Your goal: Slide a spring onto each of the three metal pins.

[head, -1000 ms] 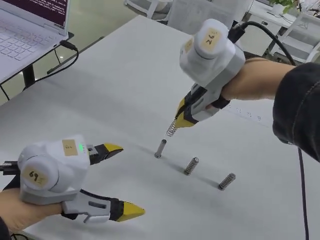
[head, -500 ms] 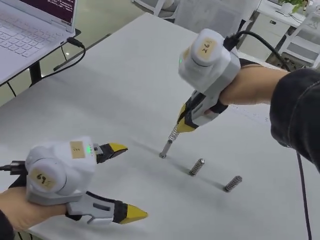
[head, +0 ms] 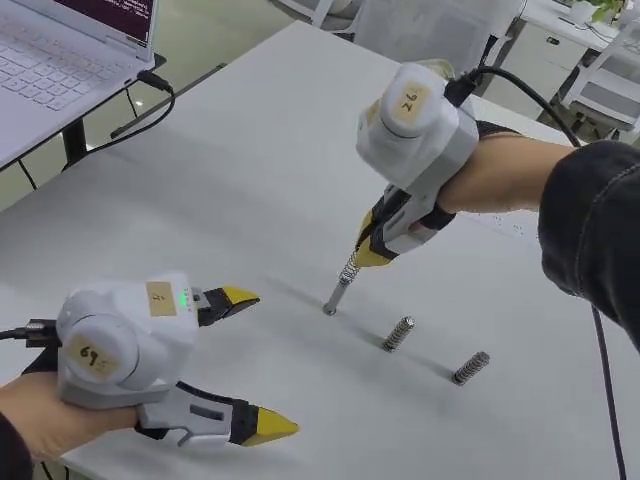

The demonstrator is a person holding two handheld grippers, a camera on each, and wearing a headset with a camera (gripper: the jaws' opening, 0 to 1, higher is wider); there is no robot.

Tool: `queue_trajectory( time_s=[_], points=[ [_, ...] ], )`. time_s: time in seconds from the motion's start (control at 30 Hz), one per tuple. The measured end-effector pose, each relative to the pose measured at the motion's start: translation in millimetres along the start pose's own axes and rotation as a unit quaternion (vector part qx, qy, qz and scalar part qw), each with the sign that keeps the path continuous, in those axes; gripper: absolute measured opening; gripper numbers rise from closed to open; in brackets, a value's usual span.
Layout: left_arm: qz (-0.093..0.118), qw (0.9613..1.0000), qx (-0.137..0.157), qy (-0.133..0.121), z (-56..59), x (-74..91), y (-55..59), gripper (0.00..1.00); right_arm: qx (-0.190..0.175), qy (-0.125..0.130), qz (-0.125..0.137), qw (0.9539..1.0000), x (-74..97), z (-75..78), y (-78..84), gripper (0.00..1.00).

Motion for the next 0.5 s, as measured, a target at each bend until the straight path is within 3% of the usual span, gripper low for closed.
queue_trajectory(
  time_s=[0.5],
  points=[
    [0.001,1.0,0.005,0.001,-1.3,-1.0,2.3,0.75,-0.001,-0.005,-0.005,1.0,-8.7,1.9,2.1,0.07]
  ],
)
Point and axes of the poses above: the centre of the closed fingertips' face, and the gripper's own axes: x roughly backward along the fingers, z roughly to its right, y roughly out of its underside, the point moved 1 cm from there along x, roughly backward along the fingers, and after that the axes turned 5 degrees about -z, right-handed, at the moved point
